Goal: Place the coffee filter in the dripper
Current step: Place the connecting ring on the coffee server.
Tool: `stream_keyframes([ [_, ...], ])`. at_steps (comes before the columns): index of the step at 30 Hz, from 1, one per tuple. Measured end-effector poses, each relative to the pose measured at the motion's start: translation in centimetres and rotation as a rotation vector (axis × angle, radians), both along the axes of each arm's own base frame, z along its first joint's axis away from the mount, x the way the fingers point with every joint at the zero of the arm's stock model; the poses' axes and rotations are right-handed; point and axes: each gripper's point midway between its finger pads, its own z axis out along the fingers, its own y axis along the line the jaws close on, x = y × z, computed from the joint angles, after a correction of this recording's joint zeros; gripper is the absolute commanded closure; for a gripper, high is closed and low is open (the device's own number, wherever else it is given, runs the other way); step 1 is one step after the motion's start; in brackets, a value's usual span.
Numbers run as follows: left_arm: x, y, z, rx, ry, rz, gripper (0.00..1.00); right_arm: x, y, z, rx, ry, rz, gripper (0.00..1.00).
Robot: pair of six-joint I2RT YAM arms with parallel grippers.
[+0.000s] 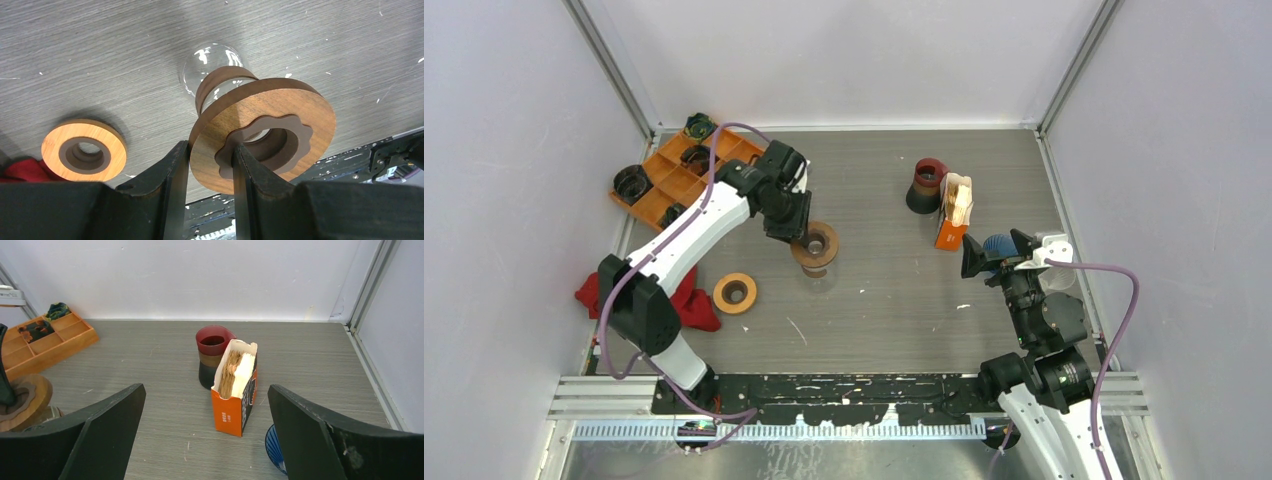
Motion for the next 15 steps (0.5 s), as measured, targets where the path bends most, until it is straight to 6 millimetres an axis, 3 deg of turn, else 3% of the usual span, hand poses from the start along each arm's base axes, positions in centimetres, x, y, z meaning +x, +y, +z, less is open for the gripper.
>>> stream_keyframes([
  [15, 0.1, 0.0, -1.8, 0.060, 0.037, -0.021, 0.70, 0.0, 0.0, 0.0, 0.000, 0.000, 0.000, 0.00],
])
